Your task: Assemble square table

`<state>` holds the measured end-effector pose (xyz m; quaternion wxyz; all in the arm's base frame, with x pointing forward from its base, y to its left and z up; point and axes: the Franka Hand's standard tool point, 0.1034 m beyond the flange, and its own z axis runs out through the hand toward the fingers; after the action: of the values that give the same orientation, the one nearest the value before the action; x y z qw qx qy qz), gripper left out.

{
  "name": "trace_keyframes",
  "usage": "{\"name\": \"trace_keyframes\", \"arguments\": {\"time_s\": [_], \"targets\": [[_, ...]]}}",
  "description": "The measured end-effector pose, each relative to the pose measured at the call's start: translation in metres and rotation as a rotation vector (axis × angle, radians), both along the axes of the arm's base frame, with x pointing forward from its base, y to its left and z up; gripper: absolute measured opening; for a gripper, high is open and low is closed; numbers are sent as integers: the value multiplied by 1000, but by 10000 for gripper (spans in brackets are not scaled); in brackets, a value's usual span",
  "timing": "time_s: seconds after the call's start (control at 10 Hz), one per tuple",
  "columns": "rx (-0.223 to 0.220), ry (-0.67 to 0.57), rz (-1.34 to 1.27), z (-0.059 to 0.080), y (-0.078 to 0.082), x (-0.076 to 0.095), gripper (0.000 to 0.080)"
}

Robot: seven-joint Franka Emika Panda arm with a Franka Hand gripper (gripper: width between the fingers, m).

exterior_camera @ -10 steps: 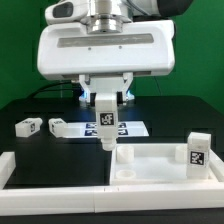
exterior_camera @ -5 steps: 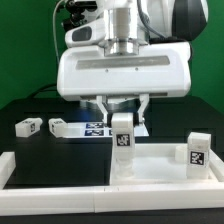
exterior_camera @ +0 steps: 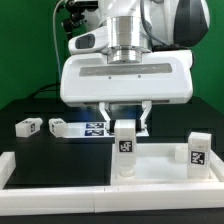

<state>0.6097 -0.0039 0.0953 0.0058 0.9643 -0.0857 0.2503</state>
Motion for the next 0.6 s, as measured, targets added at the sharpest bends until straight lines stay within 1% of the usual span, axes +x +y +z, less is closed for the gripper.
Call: {"name": "trace_keyframes", "arguments": {"time_s": [0.2, 0.6], "targets": [[-3, 3, -3, -8, 3, -2, 291], [-32, -81, -35, -8, 11, 2, 291]]}}
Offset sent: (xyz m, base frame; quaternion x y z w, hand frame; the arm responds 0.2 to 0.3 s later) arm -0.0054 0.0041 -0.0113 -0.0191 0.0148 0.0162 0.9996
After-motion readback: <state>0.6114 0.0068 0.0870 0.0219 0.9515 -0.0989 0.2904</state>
